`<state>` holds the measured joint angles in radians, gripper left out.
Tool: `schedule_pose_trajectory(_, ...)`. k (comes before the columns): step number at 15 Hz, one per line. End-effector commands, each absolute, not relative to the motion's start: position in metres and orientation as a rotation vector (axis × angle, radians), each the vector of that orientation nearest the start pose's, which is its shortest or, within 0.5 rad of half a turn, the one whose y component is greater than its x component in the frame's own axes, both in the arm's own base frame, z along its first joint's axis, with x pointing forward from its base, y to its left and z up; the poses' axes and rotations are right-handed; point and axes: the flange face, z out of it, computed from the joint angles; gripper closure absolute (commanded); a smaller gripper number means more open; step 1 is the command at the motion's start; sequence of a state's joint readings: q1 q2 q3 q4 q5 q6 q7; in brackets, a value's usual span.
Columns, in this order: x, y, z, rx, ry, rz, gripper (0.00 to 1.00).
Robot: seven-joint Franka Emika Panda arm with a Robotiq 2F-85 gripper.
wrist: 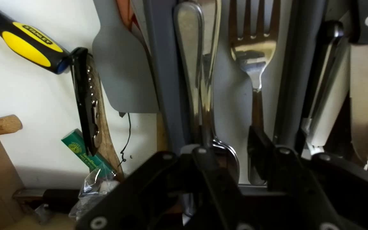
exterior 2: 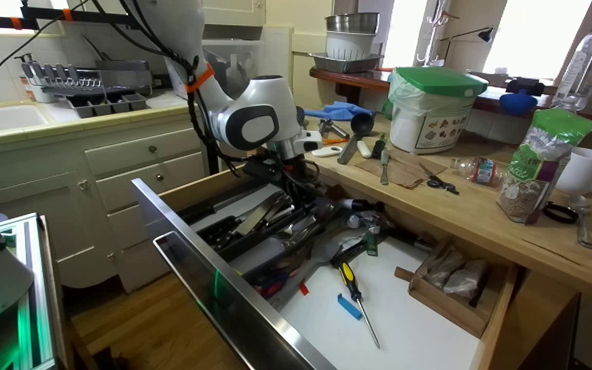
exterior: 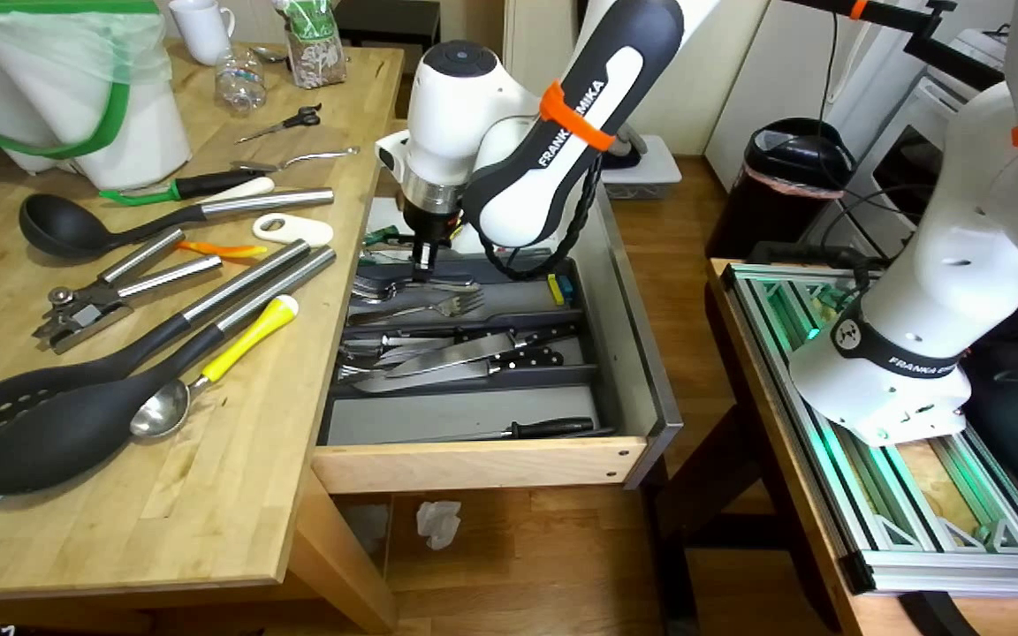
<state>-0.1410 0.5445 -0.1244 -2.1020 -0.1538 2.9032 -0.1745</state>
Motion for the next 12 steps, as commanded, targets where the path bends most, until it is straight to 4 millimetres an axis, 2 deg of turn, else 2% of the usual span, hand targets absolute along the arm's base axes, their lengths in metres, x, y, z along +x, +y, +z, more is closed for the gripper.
schedule_pose_trajectory(1,0.592,-0.157,0.164,-3.287,-0.170,-0.415,0.71)
schedule_pose_trajectory(2,0.593,-0.159,0.160,-3.286,-0.169,-0.417,0.77)
schedule_pose_trajectory(4,0.596,-0.163,0.154,-3.292,-0.170,-0.414,0.76)
schedule_pose_trajectory(7,0.600,-0.168,0.146,-3.295,-0.173,-0.405,0.87)
schedule_pose_trajectory(8,0.601,-0.169,0.144,-3.296,-0.175,-0.403,0.85)
schedule_pose_trajectory(9,0.602,-0.170,0.143,-3.299,-0.175,-0.404,0.88)
schedule_pose_trajectory(12,0.605,-0.174,0.138,-3.307,-0.167,-0.397,0.87)
